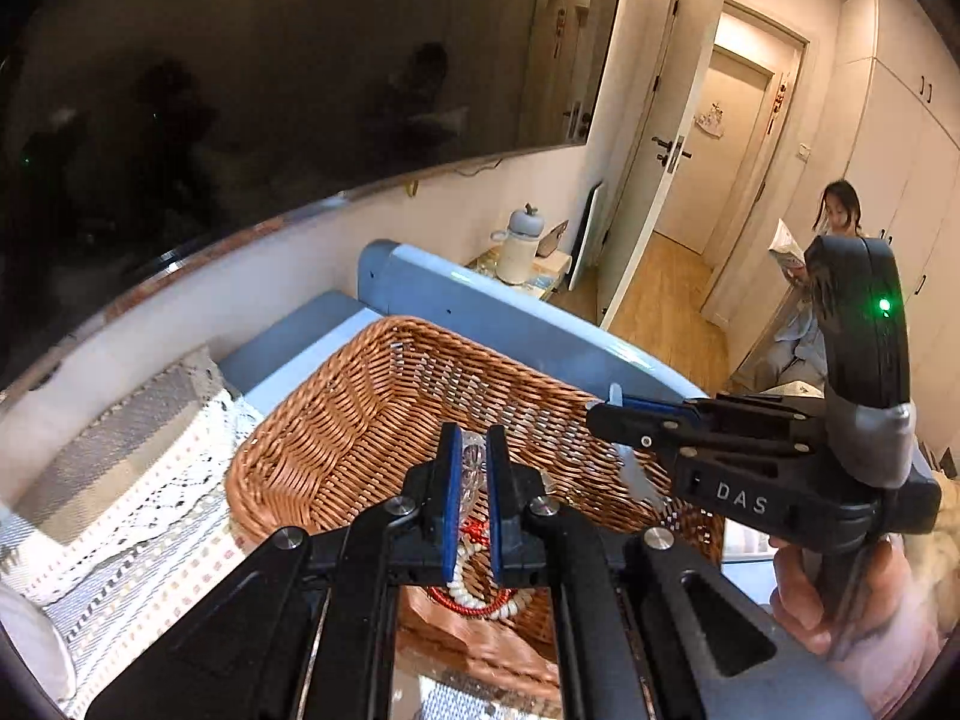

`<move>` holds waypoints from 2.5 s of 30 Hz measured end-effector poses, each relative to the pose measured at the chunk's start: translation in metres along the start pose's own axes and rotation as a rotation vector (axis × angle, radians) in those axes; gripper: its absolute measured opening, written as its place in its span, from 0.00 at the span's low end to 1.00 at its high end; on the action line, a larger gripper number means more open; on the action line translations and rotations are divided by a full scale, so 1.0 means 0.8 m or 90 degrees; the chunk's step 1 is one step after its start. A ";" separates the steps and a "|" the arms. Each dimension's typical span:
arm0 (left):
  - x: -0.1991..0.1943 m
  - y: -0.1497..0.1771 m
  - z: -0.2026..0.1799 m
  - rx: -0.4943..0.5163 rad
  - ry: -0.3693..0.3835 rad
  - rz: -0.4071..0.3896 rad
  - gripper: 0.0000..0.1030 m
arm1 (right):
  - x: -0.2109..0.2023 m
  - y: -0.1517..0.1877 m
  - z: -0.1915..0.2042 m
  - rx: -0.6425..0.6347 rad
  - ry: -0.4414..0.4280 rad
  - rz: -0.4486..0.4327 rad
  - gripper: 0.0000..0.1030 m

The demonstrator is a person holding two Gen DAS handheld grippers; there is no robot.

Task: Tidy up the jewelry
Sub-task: 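Carry the clear bracelet into the basket and open the left tool, then return the left tool to the table and grasp the silver charm piece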

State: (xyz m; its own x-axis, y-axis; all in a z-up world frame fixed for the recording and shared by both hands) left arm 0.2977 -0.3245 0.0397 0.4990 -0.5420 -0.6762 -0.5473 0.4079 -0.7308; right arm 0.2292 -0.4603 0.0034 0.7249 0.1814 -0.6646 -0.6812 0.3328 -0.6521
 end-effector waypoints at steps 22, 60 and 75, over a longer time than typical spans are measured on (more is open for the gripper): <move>-0.232 0.088 0.075 -0.066 -0.098 -0.104 0.58 | -0.108 0.059 0.131 -0.088 -0.086 -0.035 0.27; -0.125 0.295 0.182 -0.206 -0.063 0.119 0.33 | 0.054 0.225 0.244 -0.160 -0.207 0.128 0.38; -0.107 0.294 0.159 -0.118 -0.111 0.101 0.33 | 0.054 0.228 0.240 -0.148 -0.209 0.130 0.38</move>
State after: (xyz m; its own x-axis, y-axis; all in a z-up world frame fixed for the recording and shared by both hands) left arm 0.2119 -0.0886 -0.0864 0.4966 -0.3420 -0.7978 -0.7328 0.3274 -0.5965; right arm 0.1565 -0.2143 -0.0744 0.5415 0.5185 -0.6617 -0.7914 0.0490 -0.6093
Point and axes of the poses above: each gripper's, at about its wrist camera, not at the fingertips, and x roughly the way its jaws point, z to its left, y to its underside, the point moved 2 cm from there along x, roughly the way its jaws point, and after that the axes turned 9 degrees about -y, right-handed, at the moved point
